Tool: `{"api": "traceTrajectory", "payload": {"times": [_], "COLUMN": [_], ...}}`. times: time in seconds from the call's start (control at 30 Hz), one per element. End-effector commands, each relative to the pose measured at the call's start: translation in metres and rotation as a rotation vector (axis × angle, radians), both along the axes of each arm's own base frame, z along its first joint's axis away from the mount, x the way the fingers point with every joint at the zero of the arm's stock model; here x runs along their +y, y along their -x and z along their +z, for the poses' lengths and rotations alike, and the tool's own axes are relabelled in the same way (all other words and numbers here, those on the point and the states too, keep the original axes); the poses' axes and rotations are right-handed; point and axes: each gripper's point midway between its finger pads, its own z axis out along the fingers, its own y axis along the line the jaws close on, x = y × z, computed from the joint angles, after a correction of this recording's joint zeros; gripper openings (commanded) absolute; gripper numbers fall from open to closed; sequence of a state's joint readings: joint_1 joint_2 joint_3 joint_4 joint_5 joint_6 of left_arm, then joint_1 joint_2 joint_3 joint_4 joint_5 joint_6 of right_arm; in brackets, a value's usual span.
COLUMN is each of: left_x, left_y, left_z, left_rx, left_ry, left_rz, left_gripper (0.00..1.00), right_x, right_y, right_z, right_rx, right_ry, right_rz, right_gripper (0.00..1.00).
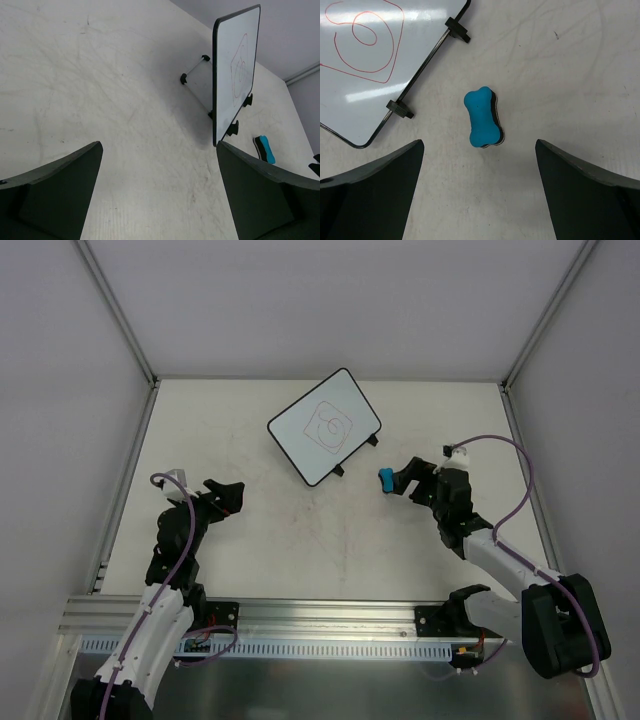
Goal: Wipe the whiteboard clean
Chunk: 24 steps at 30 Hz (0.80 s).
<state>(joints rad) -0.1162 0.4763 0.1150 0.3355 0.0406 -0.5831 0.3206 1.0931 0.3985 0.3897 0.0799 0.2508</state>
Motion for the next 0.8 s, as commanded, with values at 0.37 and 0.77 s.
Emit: {"api": "traceTrajectory", "payload": {"times": [0.37,0.77], "left_x": [0.005,-0.02], "left_y": [-0.002,-0.022], "left_z": [0.0,0.008], "left_rx": [0.012,-0.026], "left_ry": [0.05,0.031], "left_rz": [0.046,-0.098], "left_gripper": [0.99,0.99], "right_x": [0.012,0.017], "right_y": [-0.013,-0.022], "right_z": [0.034,0.023], "right_rx": [-0.104,0.024], "right_ry": [-0.04,0.08], "right_rz": [0.039,0.08], "right_gripper": [0.99,0.99]}}
